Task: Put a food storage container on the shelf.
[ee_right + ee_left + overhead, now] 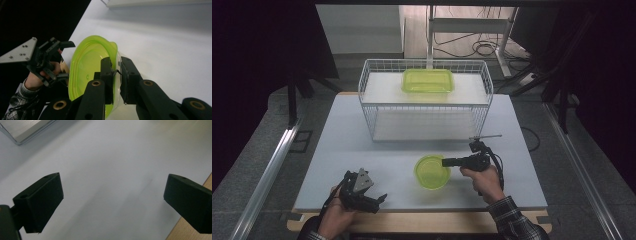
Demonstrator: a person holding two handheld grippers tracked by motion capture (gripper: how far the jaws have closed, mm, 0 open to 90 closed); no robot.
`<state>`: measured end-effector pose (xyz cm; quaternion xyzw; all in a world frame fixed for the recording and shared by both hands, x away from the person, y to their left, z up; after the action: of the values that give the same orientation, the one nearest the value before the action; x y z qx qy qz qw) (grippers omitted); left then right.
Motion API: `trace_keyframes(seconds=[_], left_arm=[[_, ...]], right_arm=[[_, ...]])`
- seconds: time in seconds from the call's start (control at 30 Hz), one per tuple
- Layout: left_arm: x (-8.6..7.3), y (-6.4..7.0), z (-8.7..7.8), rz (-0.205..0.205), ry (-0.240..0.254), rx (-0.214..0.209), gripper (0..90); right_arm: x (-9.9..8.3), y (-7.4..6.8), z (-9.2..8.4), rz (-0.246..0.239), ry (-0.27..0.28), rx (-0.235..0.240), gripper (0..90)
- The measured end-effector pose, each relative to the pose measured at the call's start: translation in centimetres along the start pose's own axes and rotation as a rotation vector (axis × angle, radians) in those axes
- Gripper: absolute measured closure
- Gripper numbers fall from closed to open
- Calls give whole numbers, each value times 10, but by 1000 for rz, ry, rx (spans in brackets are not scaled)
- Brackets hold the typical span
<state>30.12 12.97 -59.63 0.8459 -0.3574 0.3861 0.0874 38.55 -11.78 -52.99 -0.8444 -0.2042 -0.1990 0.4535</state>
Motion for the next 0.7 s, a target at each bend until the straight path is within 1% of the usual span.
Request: trace_keyframes(seconds=[0.1,0.13,0.27,0.5,0.7], left_arm=[[0,0,0,3,-3,0,20],[0,0,0,-2,1,0,21],[0,0,0,-2,0,-1,21],[0,0,0,-2,0,-1,21],[0,0,0,-2,0,-1,21]], right_arm=[[5,-2,-3,-3,12,6,814],[7,-3,-5,-1,19,7,814],[14,-5,-9,-12,36,3,814],[28,-9,-16,-8,68,13,814],[38,-13,-21,-13,91,15,814]])
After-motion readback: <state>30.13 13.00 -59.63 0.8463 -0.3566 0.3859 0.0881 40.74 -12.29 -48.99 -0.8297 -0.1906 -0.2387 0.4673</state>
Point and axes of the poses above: each handheld gripper's, and its own axes: z roughly forward along the jaws, x roughly out of its top, y roughly to its right, the point moved 10 cm from there along z, roughly forward along the jaws, and after that the axes turned 1 degree about z, right-handed, at the moved point
